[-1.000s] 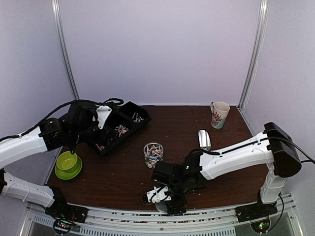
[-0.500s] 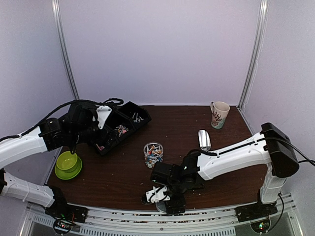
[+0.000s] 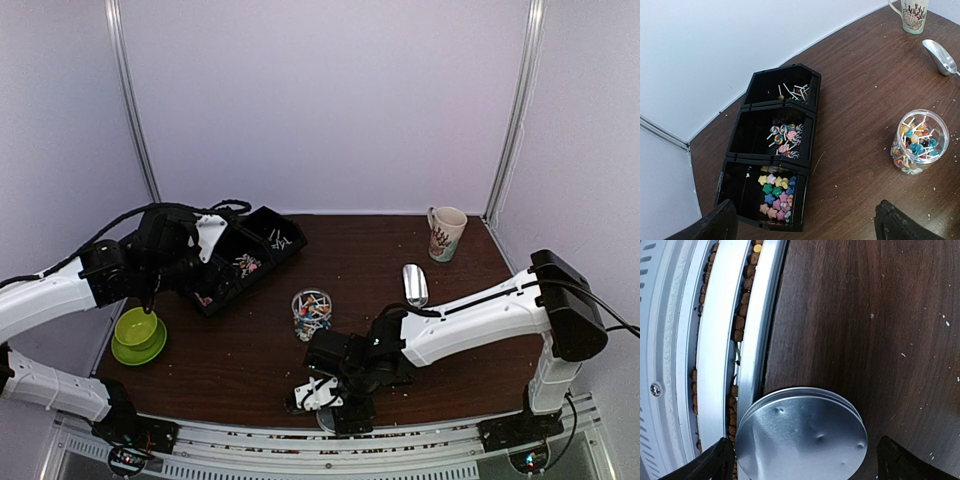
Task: Pack the candies
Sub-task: Pick up the box lid from the center of the board.
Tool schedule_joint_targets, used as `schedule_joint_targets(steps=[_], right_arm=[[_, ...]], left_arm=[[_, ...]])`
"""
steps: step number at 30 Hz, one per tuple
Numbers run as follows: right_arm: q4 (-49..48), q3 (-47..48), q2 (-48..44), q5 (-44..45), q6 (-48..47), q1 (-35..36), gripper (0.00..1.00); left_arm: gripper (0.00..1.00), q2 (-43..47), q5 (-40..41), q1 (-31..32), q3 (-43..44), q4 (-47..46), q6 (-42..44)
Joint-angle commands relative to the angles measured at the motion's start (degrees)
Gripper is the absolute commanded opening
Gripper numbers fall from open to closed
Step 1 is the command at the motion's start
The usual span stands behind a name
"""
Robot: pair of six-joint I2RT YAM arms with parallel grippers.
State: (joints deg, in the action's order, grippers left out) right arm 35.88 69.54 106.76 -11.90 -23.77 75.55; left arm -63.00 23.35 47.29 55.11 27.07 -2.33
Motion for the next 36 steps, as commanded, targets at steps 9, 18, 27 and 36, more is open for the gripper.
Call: schedule_joint_targets(steps=[9, 18, 27, 36], right_arm=[[0.5, 0.8, 1.6, 0.6, 1.5, -1.0, 1.00], [1.1, 1.4, 1.2, 0.0, 1.8, -1.5, 0.94], [2.1, 2.0, 0.5, 0.0, 1.8, -1.8, 0.92], [4.6, 1.9, -5.9, 1.0, 1.3, -4.0, 0.92]], left_arm=[[0.98, -0.3, -0.3, -0.4, 0.6, -1.0, -0.7], [0.98, -0.5, -0.5, -0.4, 0.6, -1.1, -0.8], [0.98, -0.7, -0.7, -0.5, 0.6, -1.1, -0.8], [0.98, -0.8, -1.6, -0.5, 0.2, -1.2, -1.3]])
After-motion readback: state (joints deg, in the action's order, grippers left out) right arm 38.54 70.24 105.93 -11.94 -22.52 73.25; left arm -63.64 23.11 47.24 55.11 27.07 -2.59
